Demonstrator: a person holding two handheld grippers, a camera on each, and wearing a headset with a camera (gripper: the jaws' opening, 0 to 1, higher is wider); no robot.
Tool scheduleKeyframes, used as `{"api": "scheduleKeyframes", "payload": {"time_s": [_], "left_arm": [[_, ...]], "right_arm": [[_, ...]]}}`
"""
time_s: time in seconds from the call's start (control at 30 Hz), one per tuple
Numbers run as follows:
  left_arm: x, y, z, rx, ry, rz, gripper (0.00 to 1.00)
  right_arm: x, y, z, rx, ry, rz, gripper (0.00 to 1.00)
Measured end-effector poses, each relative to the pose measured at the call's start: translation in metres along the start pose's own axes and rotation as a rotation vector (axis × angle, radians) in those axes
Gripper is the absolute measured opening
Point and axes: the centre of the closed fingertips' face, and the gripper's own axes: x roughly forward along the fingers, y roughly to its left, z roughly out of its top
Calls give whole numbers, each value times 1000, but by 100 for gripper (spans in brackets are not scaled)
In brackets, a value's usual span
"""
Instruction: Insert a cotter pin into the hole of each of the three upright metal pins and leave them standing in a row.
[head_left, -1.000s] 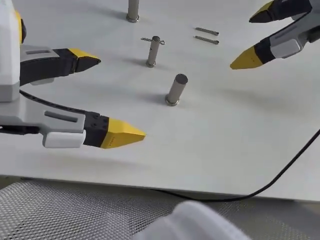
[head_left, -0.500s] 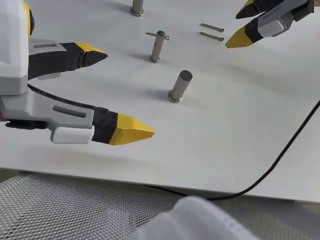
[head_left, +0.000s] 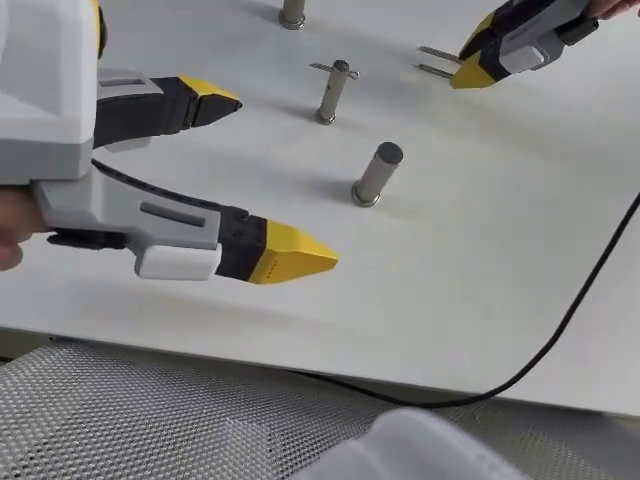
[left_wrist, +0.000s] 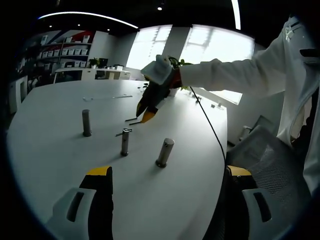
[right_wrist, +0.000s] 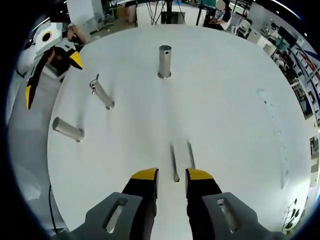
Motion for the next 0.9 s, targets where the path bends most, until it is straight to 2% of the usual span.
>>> {"api": "scheduleKeyframes", "payload": {"time_s": [0.17,0.37,0.7,0.8,0.9], "left_arm": [[2,0,4,-5,-9,-2,92],[2,2,5,-7,-11,2,91],[5,2,3,-14,-2,0,90],[5,2,2,-14,1,0,90],[5,2,2,-16,1,1,89]], "right_arm": [[6,-2,-2,10,15,16,13],[11,3,-5,-14,38,46,8],[14,-2,-7,-6,60,50,4],[14,-3,-7,-90,65,60,3],[14,-2,-7,-102,64,69,3]]}}
